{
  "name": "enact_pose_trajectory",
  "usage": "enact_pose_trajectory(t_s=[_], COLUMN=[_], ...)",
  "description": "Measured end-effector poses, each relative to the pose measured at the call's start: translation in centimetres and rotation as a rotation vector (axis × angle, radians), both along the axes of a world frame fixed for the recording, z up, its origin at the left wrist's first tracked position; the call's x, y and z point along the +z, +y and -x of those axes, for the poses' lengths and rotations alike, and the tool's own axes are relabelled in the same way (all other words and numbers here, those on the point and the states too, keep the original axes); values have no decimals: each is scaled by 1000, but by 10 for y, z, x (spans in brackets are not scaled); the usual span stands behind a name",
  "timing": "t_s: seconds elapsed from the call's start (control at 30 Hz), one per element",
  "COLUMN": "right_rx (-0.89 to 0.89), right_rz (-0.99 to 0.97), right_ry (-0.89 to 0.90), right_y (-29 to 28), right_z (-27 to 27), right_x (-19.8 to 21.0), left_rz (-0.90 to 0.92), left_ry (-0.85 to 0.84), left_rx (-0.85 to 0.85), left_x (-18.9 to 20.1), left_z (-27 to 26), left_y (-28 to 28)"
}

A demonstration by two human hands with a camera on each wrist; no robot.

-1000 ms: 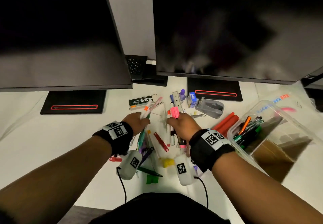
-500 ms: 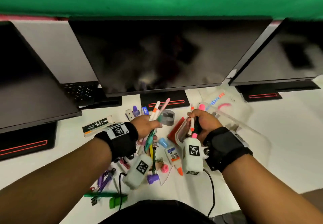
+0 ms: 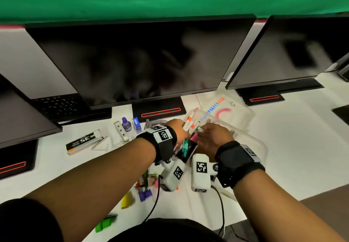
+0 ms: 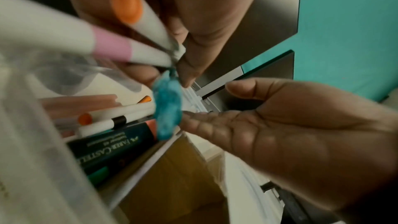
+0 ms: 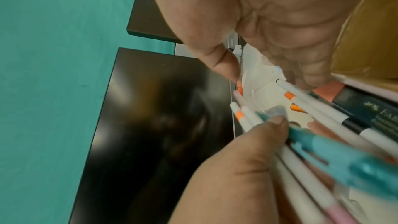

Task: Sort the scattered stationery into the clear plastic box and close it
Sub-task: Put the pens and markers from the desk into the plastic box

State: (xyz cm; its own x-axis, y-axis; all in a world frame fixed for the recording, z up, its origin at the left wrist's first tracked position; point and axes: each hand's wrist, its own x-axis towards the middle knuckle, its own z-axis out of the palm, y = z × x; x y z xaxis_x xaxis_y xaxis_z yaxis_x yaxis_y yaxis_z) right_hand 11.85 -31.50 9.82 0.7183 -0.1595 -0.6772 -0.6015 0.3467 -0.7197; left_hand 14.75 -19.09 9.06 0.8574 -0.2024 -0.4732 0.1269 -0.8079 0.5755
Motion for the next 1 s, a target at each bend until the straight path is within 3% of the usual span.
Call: enact_pose_trajectory(t_s=[0.27, 0.4, 0.5, 0.57, 0.6, 0.87, 0.93, 1.0], right_rx=[111, 102, 263, 484, 570, 834, 797, 799], right_rz=[41, 164, 541, 982, 1045, 1075, 894, 847], right_ry=[-3, -65, -8, -40, -57, -36, 31, 22], right_y=[0, -3, -5, 0, 5, 33, 31, 33], right_z=[-1, -20, -43, -43, -44, -48, -51, -51], right_x=[-6, -7, 10, 10, 7, 9, 4, 2], left_rz=[224, 171, 219, 270, 283, 328, 297, 242], left_ry=[32, -27, -32, -38, -63, -95, -96, -103], left_rx=[43, 24, 29, 57, 78, 276, 314, 322], left_x=[-15, -20, -19, -15, -15, -21, -28, -35], left_z=[-3, 8, 15, 17, 17, 17, 20, 23], left_y=[-2, 8, 20, 29, 35, 91, 106, 120])
